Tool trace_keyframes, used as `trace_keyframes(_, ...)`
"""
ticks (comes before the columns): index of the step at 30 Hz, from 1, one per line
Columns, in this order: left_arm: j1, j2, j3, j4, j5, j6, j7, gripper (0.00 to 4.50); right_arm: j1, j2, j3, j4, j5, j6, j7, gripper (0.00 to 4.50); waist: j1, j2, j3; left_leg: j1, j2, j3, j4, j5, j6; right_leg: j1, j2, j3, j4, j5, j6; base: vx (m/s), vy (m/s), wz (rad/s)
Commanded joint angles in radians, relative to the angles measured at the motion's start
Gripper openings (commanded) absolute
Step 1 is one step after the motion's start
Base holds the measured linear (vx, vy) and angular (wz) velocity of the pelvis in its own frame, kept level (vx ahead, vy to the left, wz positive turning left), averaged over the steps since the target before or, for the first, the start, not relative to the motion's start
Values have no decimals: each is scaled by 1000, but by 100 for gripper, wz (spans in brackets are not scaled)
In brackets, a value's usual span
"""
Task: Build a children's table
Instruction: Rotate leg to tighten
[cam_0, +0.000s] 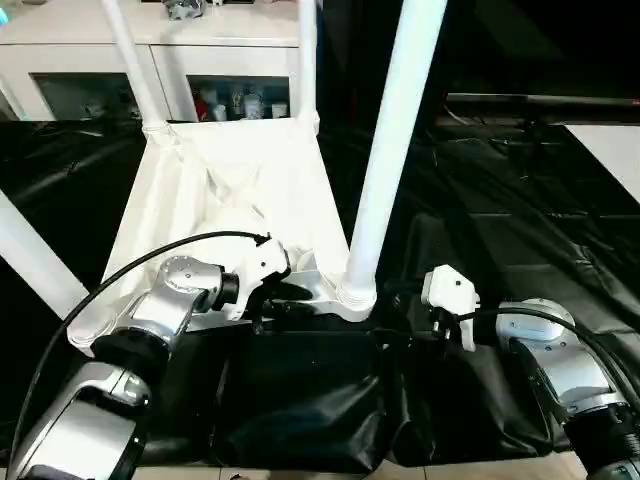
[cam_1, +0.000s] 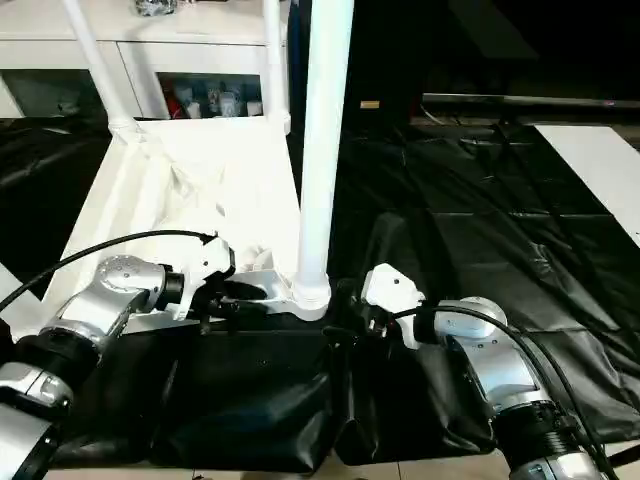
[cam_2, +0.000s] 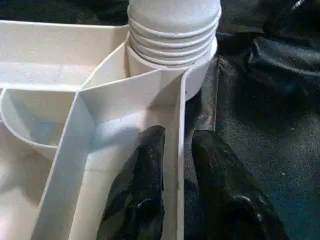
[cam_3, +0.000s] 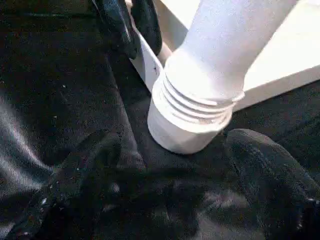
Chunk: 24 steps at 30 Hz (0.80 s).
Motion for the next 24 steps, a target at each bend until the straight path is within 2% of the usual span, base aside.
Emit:
trace_keyframes(1, 23, 27, -25, 37, 38, 26, -9, 81, -3, -9, 1, -17, 13, 8, 0, 381, 7, -2, -55, 9, 29, -19, -77, -283, 22, 45, -60, 38, -89, -290, -203, 0, 0, 0)
trace_keyframes(2, 24, 30, -27, 35, 39, 28, -14, 76, -4, -9, 1, -15, 12, 7, -1, 381, 5, -5, -56, 7, 28, -19, -77, -279, 23, 46, -59, 38, -88, -286, -204, 0, 0, 0)
trace_keyframes(3, 25, 33, -30, 36, 43, 31, -20, 56, -5, -8, 0, -14, 11, 8, -1, 381, 5, -4, -56, 7, 29, -19, -77, -277, 24, 46, -60, 37, -87, -284, -205, 0, 0, 0)
trace_keyframes(5, 25, 36, -33, 39, 48, 31, -27, 45, -6, -6, -1, -13, 9, 9, -2, 381, 2, -5, -56, 6, 28, -19, -76, -268, 29, 46, -59, 37, -86, -267, -210, 0, 0, 0)
trace_keyframes(7, 28, 38, -34, 39, 53, 29, -32, 41, -10, -3, -2, -7, 6, 7, -6, 381, 2, -4, -57, 6, 28, -18, -76, -263, 31, 46, -59, 37, -86, -261, -214, 0, 0, 0)
trace_keyframes(9, 29, 38, -32, 38, 57, 25, -29, 11, -14, 1, -4, -2, 5, 5, -12, 381, 2, -3, -57, 7, 28, -17, -75, -263, 33, 45, -59, 37, -86, -258, -219, 0, 0, 0)
trace_keyframes(11, 33, 35, -25, 34, 60, 17, -24, 4, -16, 9, -11, 0, 16, 8, -20, 381, 2, -1, -56, 9, 29, -17, -76, -273, 30, 44, -59, 37, -87, -268, -219, 0, 0, 0)
trace_keyframes(14, 66, 27, -7, -13, 34, 21, -20, 0, -8, 26, -34, -30, 73, 41, -4, 381, -1, 0, -55, 8, 31, -20, -79, -288, 28, 45, -60, 37, -87, -278, -218, 0, 0, 0)
trace_keyframes(20, 147, 23, -24, -125, 22, 42, -25, 0, -8, 38, -39, -39, 71, 33, -32, 381, -2, 3, -62, 5, 32, -17, -76, -232, 44, 48, -58, 37, -76, -181, -234, 0, 0, 0)
trace_keyframes(23, 185, 10, -31, -177, 21, 58, -17, 0, -10, 55, -42, -49, 109, 72, -19, 381, -1, 4, -64, 5, 30, -14, -73, -211, 60, 47, -56, 37, -77, -164, -237, 0, 0, 0)
trace_keyframes(24, 192, 3, -34, -188, 26, 61, -8, 0, -9, 59, -39, -55, 117, 83, -12, 410, 0, 1, -63, 5, 30, -13, -73, -213, 64, 48, -56, 37, -78, -173, -236, 0, 0, 0)
